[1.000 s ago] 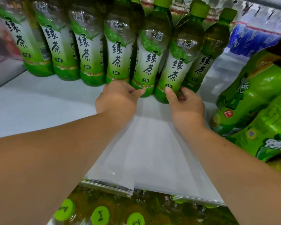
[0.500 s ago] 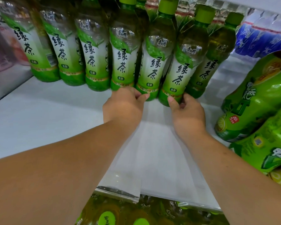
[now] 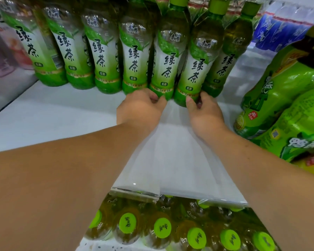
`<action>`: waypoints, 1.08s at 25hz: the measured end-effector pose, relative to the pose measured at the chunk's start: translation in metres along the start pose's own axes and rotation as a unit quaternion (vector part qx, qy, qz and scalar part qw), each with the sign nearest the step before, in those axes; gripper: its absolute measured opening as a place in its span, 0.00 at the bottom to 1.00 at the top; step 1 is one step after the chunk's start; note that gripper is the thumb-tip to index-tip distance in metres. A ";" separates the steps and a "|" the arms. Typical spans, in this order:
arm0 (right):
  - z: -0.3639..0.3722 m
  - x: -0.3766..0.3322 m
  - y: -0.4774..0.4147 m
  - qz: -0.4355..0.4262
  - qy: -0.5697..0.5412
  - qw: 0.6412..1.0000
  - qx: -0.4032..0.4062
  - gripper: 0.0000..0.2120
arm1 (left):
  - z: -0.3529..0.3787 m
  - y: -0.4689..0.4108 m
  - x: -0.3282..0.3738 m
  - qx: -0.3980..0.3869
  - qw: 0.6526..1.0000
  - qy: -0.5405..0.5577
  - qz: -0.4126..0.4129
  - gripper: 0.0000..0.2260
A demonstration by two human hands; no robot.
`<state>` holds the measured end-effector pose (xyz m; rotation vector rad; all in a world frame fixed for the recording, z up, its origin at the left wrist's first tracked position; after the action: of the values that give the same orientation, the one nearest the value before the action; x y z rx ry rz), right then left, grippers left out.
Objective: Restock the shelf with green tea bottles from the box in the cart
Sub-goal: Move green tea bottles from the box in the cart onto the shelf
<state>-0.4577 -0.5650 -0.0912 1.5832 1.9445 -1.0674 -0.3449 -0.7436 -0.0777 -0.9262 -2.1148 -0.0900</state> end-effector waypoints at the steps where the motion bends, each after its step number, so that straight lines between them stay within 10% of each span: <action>1: -0.001 0.001 0.003 0.018 -0.020 1.000 -0.012 0.20 | 0.000 0.004 0.003 -0.007 1.000 0.000 0.020 0.09; 8: -0.027 -0.012 0.047 0.099 -0.073 0.991 -0.056 0.22 | -0.001 0.040 0.010 -0.132 0.988 0.065 0.054 0.23; 27: -0.172 -0.037 0.309 0.273 -0.116 0.948 -0.115 0.22 | -0.153 0.248 -0.012 -0.363 0.923 0.117 -0.055 0.19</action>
<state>-0.1282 -0.4377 -0.0503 1.6363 1.3036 -0.7241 -0.0811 -0.6244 -0.0422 -1.1333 -1.9117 -1.0490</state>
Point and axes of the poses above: each hand's wrist, its own y-axis away from the middle knuckle, its own z-axis out of the palm, x = y × z, the point moved 10 cm from there along -y, towards the middle knuckle, and after that the axes turned 12 degrees about x, right-handed, at the moved point
